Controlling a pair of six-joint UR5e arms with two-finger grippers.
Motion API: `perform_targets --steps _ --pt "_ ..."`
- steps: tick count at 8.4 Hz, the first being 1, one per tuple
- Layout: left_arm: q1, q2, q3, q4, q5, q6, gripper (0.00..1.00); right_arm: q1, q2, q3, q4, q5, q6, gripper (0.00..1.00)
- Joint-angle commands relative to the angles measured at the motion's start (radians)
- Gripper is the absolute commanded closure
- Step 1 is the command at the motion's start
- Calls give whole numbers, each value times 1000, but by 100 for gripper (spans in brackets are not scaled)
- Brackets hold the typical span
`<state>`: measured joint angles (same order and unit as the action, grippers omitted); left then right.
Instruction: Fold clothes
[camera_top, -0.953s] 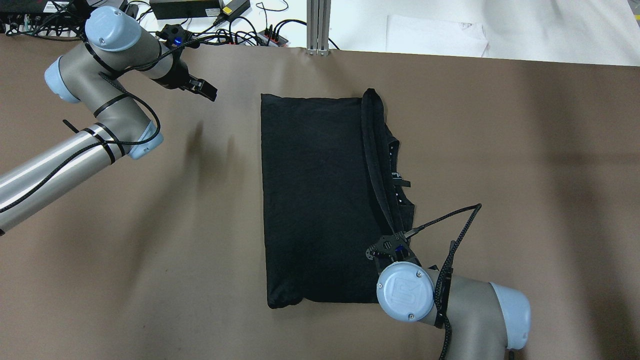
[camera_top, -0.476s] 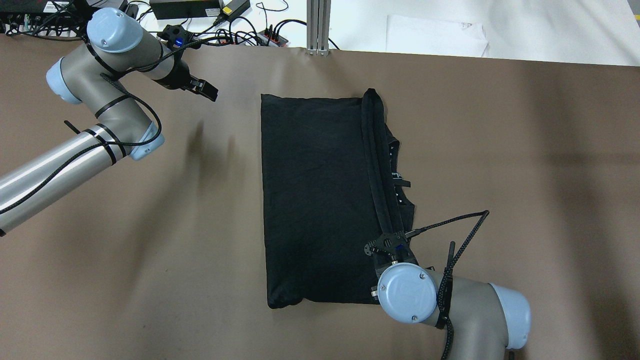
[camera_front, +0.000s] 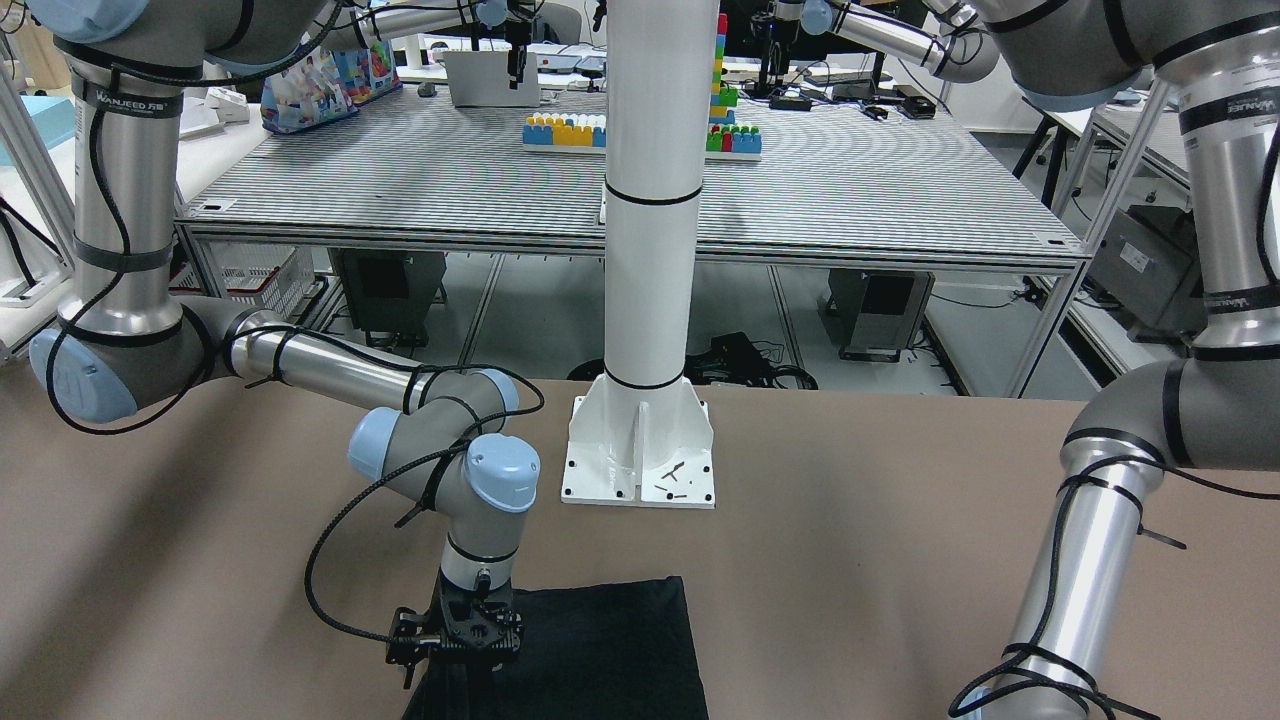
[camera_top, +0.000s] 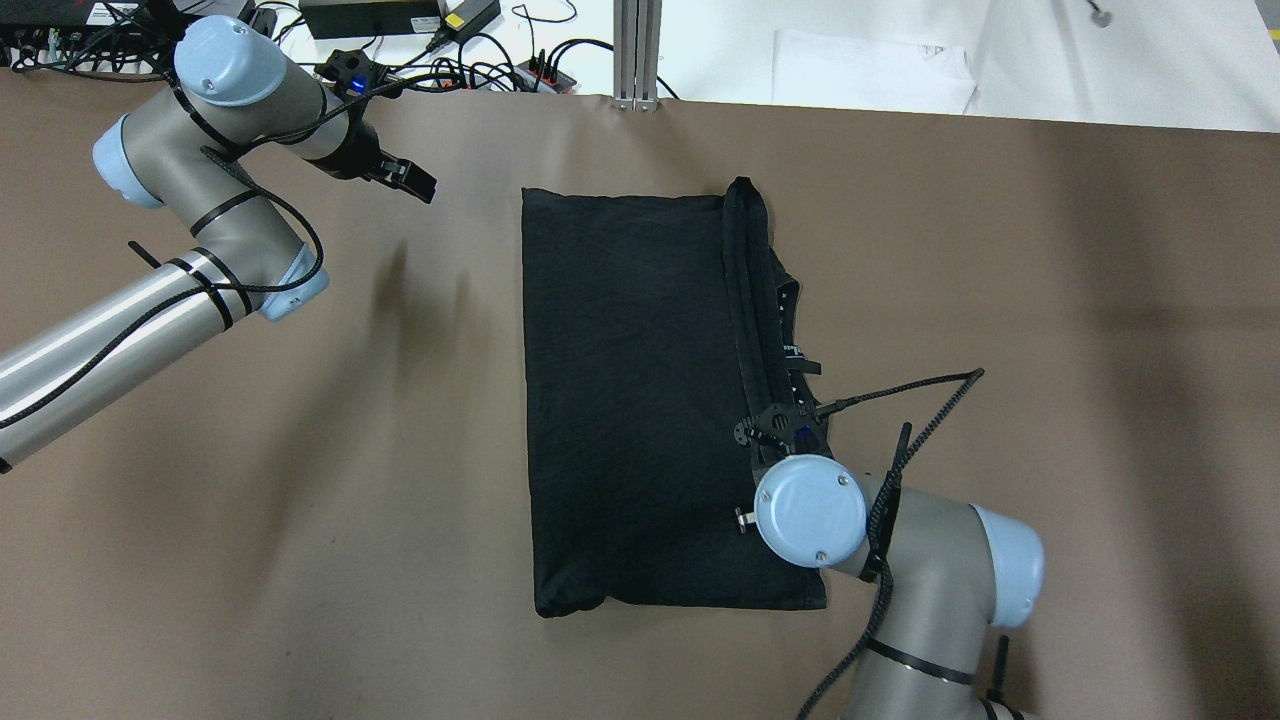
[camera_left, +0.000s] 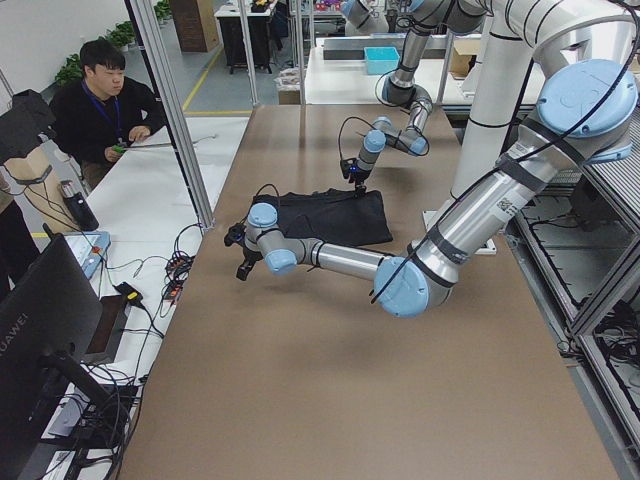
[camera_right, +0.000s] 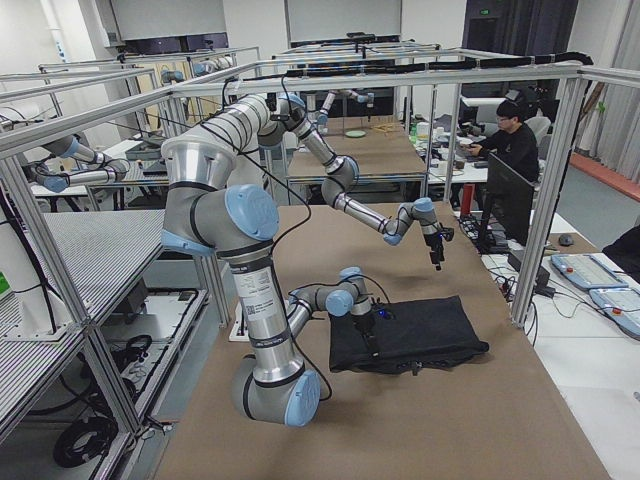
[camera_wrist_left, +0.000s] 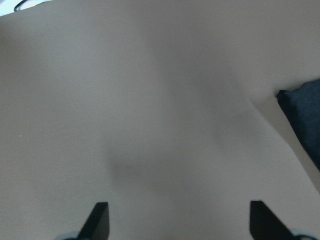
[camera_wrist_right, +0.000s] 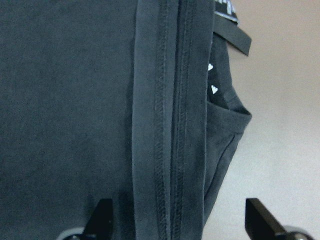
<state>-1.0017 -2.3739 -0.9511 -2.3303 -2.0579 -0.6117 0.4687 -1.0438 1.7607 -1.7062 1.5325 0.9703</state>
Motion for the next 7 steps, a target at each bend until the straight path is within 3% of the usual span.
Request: perform_targets --steps 1,7 --pt "0 -1 0 0 1 0 0 33 27 -46 2 18 -51 7" --pt "6 -1 2 0 1 1 0 22 27 -50 0 64 -53 7"
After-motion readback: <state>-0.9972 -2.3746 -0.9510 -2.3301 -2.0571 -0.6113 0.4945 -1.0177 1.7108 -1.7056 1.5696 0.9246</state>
